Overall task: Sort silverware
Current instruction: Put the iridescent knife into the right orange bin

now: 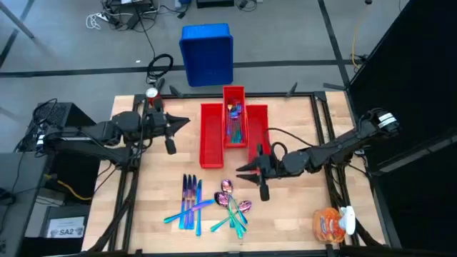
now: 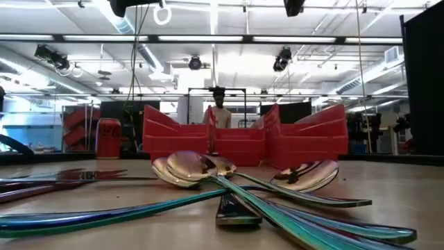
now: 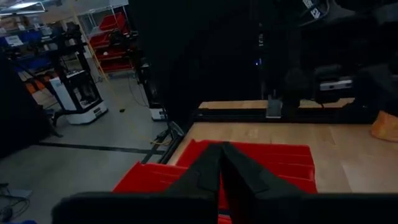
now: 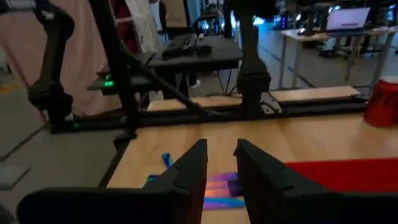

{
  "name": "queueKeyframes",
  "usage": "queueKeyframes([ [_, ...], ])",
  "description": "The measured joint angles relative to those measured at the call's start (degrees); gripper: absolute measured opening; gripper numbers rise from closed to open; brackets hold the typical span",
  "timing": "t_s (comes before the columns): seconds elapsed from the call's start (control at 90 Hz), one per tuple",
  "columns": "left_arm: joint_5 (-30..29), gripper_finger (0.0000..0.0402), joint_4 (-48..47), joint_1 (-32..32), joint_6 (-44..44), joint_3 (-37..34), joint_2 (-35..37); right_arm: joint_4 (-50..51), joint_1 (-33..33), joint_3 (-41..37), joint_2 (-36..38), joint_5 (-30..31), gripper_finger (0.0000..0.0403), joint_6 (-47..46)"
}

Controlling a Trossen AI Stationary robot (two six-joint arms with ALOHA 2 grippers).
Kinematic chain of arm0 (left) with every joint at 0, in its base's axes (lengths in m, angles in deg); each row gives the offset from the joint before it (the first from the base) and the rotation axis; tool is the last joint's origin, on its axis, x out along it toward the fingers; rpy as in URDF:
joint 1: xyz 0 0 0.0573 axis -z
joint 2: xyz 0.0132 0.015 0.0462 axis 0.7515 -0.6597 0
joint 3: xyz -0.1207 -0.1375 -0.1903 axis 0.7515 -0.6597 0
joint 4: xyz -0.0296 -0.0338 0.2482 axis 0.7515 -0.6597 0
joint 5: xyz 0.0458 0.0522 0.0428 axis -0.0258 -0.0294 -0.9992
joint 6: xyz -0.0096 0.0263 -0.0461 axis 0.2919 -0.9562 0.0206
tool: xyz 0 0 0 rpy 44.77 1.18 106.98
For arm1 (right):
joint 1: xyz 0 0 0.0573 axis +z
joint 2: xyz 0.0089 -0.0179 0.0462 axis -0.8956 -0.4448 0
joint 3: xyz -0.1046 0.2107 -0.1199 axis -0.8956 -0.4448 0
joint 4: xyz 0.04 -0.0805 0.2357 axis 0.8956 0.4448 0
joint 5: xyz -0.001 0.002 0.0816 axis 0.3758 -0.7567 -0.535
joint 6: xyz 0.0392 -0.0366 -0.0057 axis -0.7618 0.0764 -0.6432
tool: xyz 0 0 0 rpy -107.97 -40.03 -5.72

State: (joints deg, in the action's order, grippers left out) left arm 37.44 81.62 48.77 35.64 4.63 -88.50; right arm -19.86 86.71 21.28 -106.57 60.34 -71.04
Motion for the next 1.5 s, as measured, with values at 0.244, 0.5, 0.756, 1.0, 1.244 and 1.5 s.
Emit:
queueKeyframes([
  [0.244, 0.00, 0.0000, 0.01, -0.01, 0.00, 0.00, 0.00, -0.09, 2.63, 0.00, -0.01, 1.72, 0.0061, 0.62],
  [0.5, 0.00, 0.0000, 0.00, 0.00, -0.02, 0.00, 0.00, 0.10, 4.29, 0.00, -0.05, 4.97, 0.0069, 1.90],
  [0.756, 0.00, 0.0000, 0.02, 0.00, 0.00, 0.00, 0.00, -7.11, 4.91, 0.00, -7.58, 4.95, 0.0062, 1.74],
  [1.0, 0.00, 0.0000, 0.02, -0.02, -0.02, 0.00, 0.02, -10.15, 4.46, 0.00, -14.63, 4.87, 0.0069, 1.38],
  [1.244, 0.00, 0.0000, 0.02, -0.02, 0.00, 0.00, 0.02, -11.36, 4.12, -0.04, -15.07, 4.92, 0.0065, 1.32],
  [1.5, 0.00, 0.0000, 0.00, -0.01, -0.01, -0.01, 0.02, -12.75, 4.10, -0.04, -14.92, 4.90, 0.0064, 2.38],
])
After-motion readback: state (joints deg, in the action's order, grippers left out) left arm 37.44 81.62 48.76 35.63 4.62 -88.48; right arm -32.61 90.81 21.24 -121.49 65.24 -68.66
